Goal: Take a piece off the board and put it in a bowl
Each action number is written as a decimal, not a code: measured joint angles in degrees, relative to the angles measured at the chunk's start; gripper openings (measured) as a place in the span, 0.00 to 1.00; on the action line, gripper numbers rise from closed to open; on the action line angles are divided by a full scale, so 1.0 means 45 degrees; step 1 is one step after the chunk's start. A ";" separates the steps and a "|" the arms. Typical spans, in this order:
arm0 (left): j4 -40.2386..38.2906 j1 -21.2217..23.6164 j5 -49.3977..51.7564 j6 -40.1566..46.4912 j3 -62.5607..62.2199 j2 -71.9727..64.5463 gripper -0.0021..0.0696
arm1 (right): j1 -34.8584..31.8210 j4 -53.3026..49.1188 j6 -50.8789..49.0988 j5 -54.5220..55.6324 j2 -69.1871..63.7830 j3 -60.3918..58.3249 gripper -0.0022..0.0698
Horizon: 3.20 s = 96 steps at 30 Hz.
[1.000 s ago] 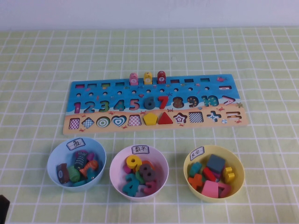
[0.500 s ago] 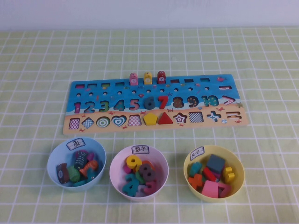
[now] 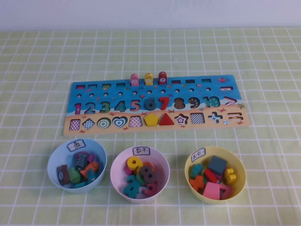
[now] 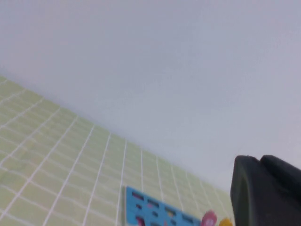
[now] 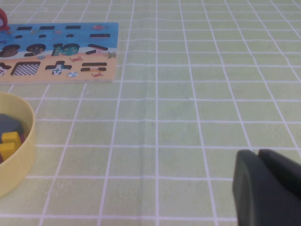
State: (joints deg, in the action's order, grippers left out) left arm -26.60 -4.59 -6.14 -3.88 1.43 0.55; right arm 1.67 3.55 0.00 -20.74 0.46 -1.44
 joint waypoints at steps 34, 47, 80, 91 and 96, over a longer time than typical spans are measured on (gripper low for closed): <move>0.5286 -0.0848 1.4281 0.3044 -1.5321 -1.6181 0.02 | 0.0000 0.0000 0.0000 0.0000 0.0000 0.0000 0.01; 0.5824 -0.3219 1.4958 0.2739 -2.1996 -2.1724 0.02 | 0.0000 0.0000 0.0000 0.0000 0.0000 0.0000 0.01; 0.5116 -0.4090 1.3169 0.0578 -2.7856 -2.9061 0.66 | 0.0000 0.0000 0.0000 -0.0018 0.0000 0.0000 0.01; 0.5828 -0.4116 1.2567 -0.0251 -2.7856 -2.9448 0.66 | 0.0000 0.0000 0.0000 -0.0018 0.0000 0.0000 0.01; 0.5911 -0.4146 1.2467 -0.0337 -2.7856 -2.9792 0.66 | 0.0000 0.0000 0.0000 -0.0018 0.0000 0.0000 0.01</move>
State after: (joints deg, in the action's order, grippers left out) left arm 0.00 -23.25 49.96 -5.40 -123.92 -133.51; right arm 1.67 3.55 0.00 -20.82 0.46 -1.44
